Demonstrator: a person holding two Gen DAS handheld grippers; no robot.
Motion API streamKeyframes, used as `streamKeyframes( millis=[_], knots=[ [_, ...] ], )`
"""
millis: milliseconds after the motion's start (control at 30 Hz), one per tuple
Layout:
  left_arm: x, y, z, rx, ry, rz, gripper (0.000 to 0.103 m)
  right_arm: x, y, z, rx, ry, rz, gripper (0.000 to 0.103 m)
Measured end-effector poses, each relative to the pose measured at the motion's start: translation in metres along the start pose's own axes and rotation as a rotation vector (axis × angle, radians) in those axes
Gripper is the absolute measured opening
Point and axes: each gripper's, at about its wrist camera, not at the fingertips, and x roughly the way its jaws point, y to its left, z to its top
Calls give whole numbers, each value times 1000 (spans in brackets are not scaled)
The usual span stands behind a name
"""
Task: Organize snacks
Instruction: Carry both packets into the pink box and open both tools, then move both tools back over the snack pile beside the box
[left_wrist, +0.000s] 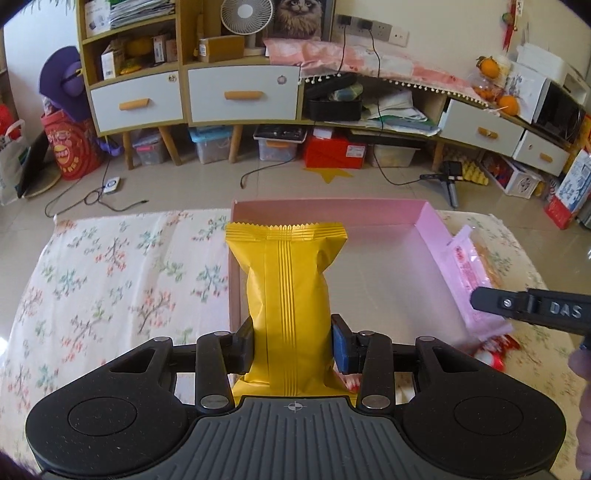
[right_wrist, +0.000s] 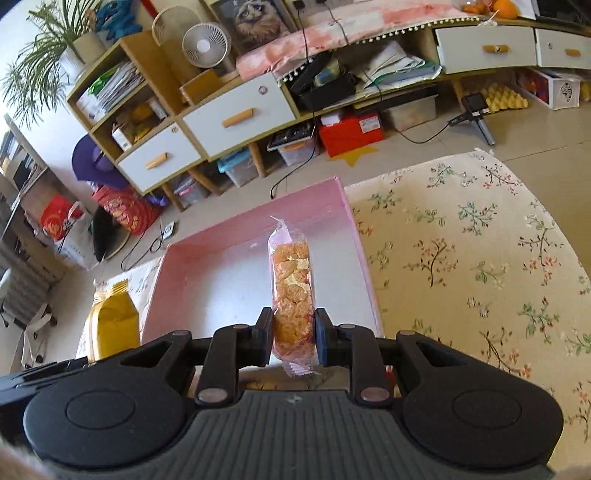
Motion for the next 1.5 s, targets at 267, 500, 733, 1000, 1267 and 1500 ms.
streamKeyframes(
  millis=[267,500,733,1000,1267,1500],
  knots=[
    [36,-8,16,15,-20,35,38,7,-3,3,17,-58,1,20],
    [54,-4,16,-10,20,43,38,13,-6,4,34,-58,6,18],
    [53,1,11,-12,15,41,65,9,-10,6,54,-53,-10,32],
    [30,-2,5,19,14,32,76,-6,-7,9,37,-63,-5,42],
    [2,-6,-9,35,12,21,86,-26,4,6,-38,-53,-35,68],
    [-23,-10,-28,37,20,13,94,-46,9,-2,-99,-57,-68,92]
  ],
)
